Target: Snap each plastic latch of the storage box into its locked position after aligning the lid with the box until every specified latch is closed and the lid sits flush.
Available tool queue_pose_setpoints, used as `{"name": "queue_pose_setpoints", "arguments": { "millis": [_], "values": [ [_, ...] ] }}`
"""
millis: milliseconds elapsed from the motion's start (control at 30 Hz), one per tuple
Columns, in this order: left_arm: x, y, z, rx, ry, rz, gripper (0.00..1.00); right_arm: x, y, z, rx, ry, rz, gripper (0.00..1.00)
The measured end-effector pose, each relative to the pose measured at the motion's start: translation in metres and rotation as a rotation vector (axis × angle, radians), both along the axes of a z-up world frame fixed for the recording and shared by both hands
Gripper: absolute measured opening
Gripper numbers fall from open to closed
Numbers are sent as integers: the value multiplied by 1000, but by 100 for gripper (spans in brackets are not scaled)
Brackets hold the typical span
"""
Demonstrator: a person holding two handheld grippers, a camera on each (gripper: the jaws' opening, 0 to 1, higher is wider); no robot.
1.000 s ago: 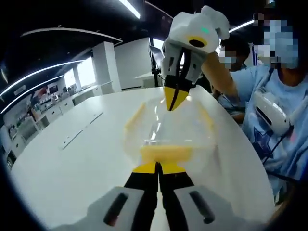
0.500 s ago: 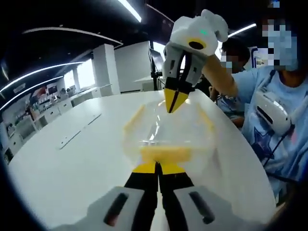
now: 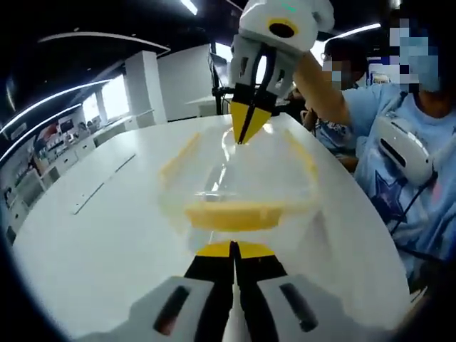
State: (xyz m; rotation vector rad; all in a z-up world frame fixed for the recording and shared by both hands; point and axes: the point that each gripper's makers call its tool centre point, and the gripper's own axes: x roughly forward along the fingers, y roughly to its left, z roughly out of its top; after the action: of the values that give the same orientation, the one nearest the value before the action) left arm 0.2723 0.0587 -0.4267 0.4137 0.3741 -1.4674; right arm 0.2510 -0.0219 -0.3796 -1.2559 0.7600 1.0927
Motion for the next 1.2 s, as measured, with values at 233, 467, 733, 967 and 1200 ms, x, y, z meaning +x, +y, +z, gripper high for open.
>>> {"name": "queue_pose_setpoints", "arguments": {
  "millis": [233,467,733,967,1200],
  "values": [
    [6,7,-2,28,-35,8,0,1,1,-3,-27,-6,0,0],
    [5,9,-1,20,-36,12,0,3,0,-6,-48,7,-27,0],
    [14,9,-26,85,33,81,10,6,-2,-10,-80,-7,-33,0],
    [31,21,-24,93,29,183,10,9,-1,-13,-81,-14,-29,0],
    [70,42,27,-52,-77,392,9,10,0,-14,-64,3,-17,0]
  ]
}}
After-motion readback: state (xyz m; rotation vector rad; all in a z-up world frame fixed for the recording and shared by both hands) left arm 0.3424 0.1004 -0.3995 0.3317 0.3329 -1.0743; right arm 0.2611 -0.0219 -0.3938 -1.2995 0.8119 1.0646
